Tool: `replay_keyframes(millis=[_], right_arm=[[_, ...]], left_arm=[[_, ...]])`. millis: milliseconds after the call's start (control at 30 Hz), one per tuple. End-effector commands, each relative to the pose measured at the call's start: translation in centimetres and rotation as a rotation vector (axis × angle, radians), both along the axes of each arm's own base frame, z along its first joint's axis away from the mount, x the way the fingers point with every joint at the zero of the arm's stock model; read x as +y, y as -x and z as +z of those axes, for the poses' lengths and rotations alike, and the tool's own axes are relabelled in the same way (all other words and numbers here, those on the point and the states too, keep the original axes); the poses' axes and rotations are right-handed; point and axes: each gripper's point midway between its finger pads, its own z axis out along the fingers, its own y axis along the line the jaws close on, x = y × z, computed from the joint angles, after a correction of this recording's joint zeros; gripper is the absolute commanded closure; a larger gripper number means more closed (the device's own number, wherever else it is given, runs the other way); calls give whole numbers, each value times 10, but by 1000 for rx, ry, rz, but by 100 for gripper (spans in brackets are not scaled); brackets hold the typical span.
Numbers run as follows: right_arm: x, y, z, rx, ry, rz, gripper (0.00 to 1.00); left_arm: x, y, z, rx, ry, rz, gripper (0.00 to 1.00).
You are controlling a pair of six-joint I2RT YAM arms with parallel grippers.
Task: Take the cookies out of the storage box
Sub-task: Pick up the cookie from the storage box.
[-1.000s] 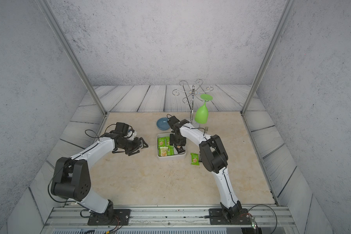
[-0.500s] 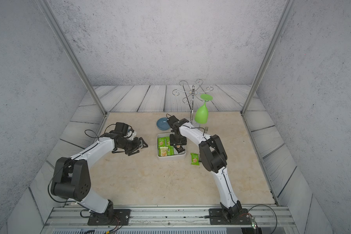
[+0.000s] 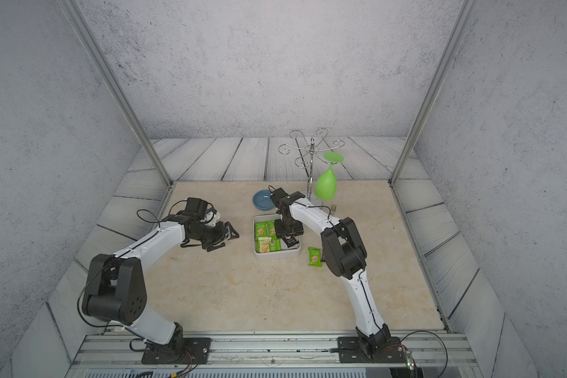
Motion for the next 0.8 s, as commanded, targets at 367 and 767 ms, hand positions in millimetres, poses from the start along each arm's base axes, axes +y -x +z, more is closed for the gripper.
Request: replay_keyframes(millis=[367, 767], right_arm=[[-5, 12, -20, 64, 43, 27, 38], [-9, 10, -24, 63, 67, 19, 47]], left_arm=[[1, 0, 2, 6, 8, -3, 22], [2, 0, 2, 8, 6, -1, 22]])
